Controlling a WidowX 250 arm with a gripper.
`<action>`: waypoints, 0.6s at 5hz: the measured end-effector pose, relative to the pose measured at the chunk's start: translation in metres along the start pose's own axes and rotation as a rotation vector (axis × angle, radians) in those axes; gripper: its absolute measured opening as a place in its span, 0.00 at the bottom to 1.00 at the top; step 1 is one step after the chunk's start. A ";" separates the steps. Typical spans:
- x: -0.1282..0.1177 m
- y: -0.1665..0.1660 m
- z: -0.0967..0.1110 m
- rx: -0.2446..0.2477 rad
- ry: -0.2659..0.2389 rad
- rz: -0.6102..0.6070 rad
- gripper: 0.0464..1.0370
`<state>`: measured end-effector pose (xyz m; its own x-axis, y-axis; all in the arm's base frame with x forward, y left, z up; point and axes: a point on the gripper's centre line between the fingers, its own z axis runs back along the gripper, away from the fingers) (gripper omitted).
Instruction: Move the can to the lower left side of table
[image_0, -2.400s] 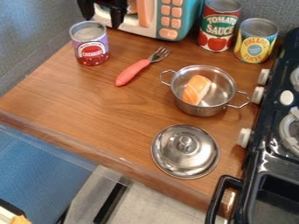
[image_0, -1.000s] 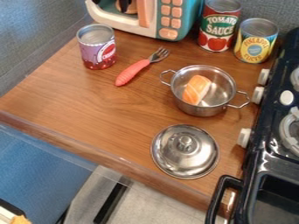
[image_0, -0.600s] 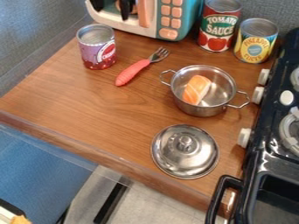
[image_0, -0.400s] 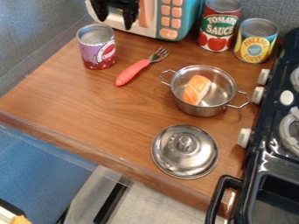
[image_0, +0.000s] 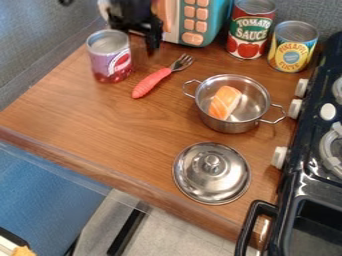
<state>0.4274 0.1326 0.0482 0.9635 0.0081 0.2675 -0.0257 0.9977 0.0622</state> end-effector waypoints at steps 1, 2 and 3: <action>-0.017 -0.013 0.019 -0.043 -0.009 -0.049 0.96; -0.045 -0.015 0.040 -0.072 -0.004 -0.089 0.96; -0.077 -0.014 0.050 -0.083 0.029 -0.111 0.96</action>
<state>0.3403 0.1146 0.0751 0.9665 -0.1024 0.2355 0.1028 0.9946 0.0104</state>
